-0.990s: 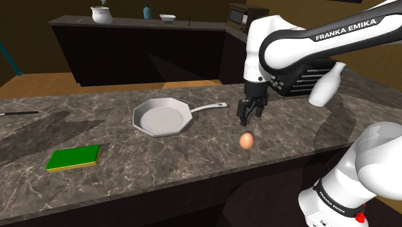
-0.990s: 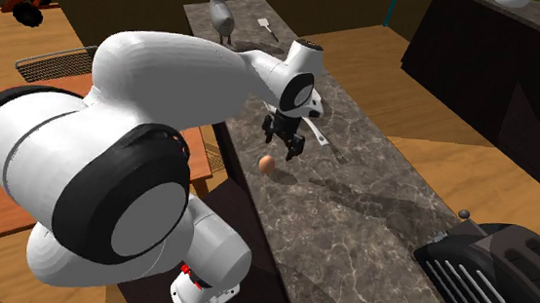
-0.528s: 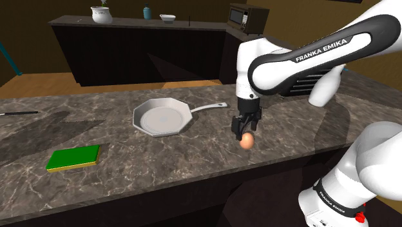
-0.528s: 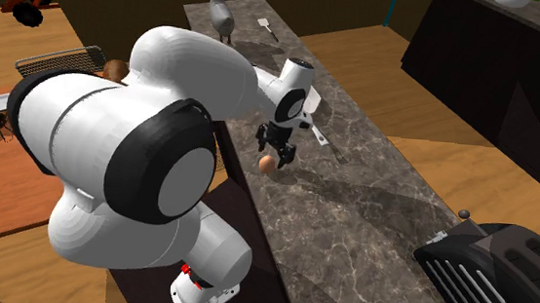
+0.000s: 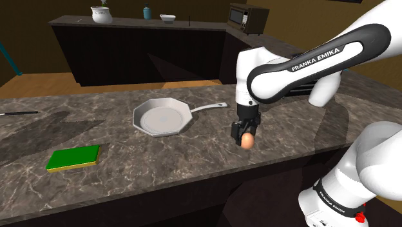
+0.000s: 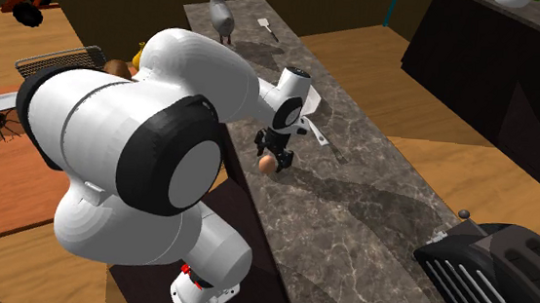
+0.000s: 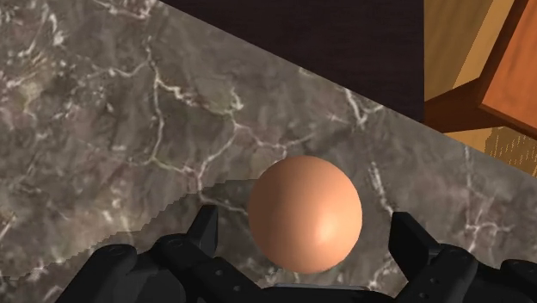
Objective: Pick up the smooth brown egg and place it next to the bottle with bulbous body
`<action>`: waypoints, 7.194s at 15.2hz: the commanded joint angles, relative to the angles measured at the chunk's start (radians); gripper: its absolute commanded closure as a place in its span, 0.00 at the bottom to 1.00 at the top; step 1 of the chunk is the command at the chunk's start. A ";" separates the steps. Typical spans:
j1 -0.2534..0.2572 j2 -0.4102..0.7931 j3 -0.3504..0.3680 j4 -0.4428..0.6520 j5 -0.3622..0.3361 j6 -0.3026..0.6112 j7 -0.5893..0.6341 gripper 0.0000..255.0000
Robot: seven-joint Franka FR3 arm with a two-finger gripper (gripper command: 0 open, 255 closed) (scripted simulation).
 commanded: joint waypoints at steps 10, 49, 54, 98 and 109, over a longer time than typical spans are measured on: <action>0.000 0.000 0.000 -0.001 0.000 0.001 0.000 1.00; -0.004 -0.185 -0.031 0.346 -0.018 -0.530 0.026 1.00; -0.005 -0.184 -0.034 0.414 -0.020 -0.597 0.030 1.00; -0.172 -0.068 -0.471 0.815 -0.335 -0.861 -0.559 1.00; -0.257 0.182 -0.692 1.057 -0.354 -0.816 -0.889 1.00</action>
